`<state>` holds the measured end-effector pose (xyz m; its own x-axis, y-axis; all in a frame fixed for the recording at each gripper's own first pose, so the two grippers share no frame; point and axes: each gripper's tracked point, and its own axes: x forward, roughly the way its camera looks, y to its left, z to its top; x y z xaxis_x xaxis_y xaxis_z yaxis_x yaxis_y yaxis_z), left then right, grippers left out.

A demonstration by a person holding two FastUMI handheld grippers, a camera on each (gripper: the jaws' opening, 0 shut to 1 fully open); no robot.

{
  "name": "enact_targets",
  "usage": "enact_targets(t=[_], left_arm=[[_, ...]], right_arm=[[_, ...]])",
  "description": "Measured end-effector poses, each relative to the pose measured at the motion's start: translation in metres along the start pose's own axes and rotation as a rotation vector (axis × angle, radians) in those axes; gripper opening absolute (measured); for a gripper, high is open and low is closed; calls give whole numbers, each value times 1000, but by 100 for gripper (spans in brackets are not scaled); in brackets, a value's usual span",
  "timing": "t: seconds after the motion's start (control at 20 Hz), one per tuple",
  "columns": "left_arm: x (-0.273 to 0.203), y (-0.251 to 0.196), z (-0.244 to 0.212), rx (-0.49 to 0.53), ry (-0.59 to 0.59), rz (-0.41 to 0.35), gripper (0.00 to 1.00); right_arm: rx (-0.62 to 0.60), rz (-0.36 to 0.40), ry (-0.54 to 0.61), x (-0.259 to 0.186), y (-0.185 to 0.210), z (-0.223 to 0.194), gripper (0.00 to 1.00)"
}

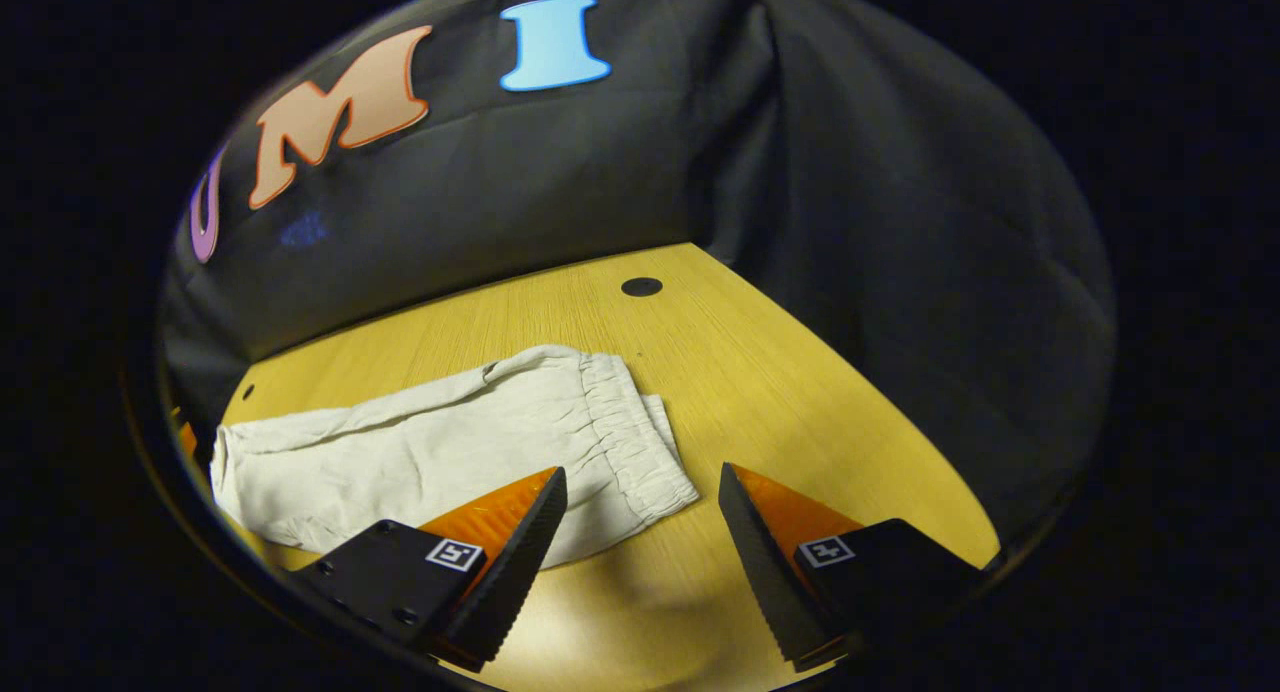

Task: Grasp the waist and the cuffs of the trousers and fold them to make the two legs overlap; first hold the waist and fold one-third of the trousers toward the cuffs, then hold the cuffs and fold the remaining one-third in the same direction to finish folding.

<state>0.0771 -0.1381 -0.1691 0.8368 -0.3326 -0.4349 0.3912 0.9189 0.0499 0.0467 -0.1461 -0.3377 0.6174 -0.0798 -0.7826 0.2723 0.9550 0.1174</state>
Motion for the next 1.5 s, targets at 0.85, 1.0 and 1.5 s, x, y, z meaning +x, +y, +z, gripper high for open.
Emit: enact_targets(t=[0.85,1.0,1.5], left_arm=[[-30,-12,-17,-51,71,125,96],[-35,-13,-18,-64,76,143,96],[-32,-9,-23,-93,77,135,96]], right_arm=[[416,69,164,43,-2,-23,24],[378,61,148,35,-8,-20,22],[382,56,54,12,7,16,21]])
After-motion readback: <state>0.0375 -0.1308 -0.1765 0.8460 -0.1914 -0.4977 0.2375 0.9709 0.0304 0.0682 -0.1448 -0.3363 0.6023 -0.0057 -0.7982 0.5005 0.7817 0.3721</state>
